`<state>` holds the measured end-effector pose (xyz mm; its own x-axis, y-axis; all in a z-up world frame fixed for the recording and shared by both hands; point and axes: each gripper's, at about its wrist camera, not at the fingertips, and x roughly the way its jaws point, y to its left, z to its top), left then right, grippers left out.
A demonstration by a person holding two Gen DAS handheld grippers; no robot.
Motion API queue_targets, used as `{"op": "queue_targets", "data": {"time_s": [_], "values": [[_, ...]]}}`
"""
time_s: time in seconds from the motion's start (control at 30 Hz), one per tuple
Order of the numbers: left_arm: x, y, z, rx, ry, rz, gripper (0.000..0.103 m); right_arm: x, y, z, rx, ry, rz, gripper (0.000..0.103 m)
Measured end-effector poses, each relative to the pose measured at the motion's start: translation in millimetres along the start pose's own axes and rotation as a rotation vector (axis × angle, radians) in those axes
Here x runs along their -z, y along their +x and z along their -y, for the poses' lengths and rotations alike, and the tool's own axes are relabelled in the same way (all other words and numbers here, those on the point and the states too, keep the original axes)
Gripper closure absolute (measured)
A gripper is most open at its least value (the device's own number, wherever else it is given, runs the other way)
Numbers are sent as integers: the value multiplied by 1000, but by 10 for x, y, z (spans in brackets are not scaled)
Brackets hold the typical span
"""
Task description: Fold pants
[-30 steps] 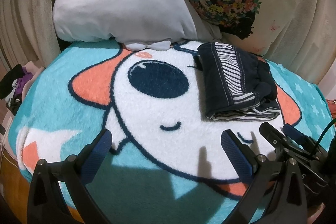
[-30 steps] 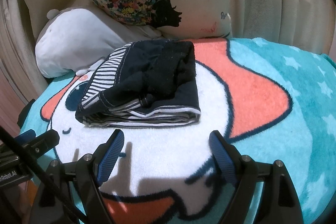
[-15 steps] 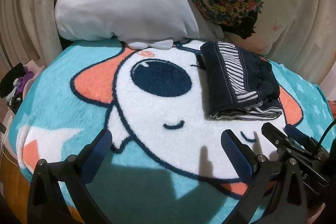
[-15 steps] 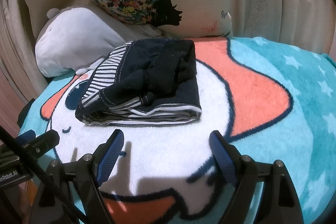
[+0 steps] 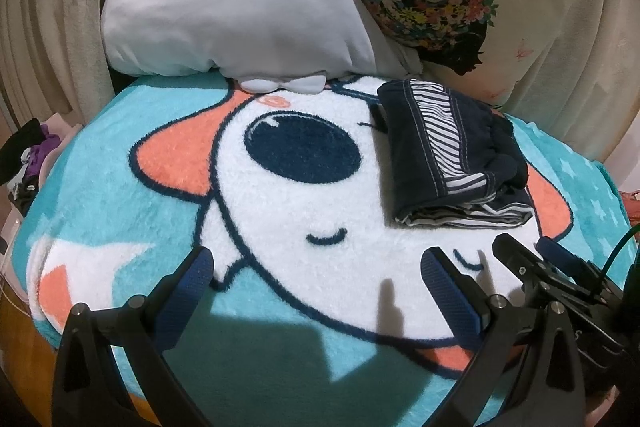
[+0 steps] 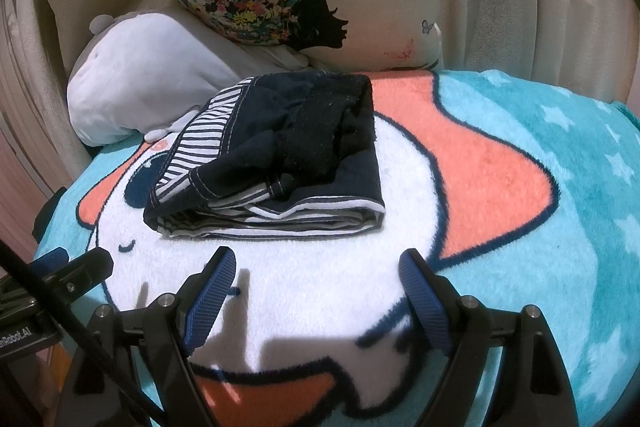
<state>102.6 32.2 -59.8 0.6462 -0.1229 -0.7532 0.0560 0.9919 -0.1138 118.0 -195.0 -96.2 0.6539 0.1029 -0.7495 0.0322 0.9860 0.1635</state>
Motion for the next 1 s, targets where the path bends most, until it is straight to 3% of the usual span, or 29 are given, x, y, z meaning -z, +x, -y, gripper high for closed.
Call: {"op": "queue_targets", "data": {"time_s": [1.0], "values": [[40,61,-3,-7,2,-3,0,-7,-1,2,0,-1,-1,15]]}}
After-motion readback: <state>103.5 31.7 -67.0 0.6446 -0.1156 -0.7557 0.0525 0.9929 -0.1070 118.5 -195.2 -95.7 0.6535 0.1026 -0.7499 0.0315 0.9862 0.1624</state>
